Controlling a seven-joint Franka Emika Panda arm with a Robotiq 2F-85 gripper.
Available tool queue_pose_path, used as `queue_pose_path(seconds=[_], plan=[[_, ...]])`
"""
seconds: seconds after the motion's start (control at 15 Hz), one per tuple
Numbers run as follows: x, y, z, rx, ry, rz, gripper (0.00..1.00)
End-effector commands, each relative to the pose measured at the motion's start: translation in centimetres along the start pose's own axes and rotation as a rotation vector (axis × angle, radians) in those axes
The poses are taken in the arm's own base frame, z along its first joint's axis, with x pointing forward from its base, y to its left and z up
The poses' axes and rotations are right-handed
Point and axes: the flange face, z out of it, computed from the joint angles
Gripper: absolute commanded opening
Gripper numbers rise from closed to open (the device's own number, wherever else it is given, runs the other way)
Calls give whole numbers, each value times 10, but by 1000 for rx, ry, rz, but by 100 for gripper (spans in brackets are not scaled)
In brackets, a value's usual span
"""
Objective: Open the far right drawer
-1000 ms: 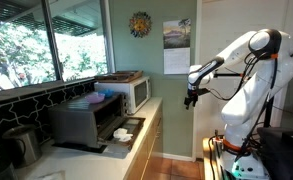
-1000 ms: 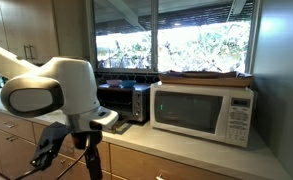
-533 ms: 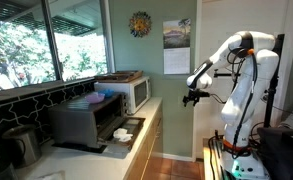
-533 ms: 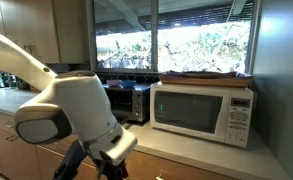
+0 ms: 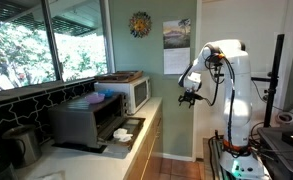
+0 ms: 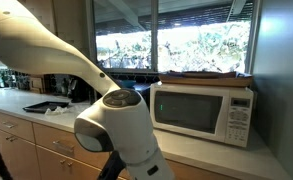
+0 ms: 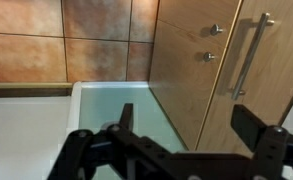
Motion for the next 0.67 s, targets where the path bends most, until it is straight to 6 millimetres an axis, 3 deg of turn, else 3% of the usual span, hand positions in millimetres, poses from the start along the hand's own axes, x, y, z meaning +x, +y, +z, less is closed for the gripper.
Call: queue_pose_path(seconds=[0.0,0.27,0.4,0.6], plan=[[7,-3,4,-5,-3,13,100],[15,-8,16,30,19,27,100],[15,-17,39,124,-31,59,100],[16,-17,91,224,-127,90,100]])
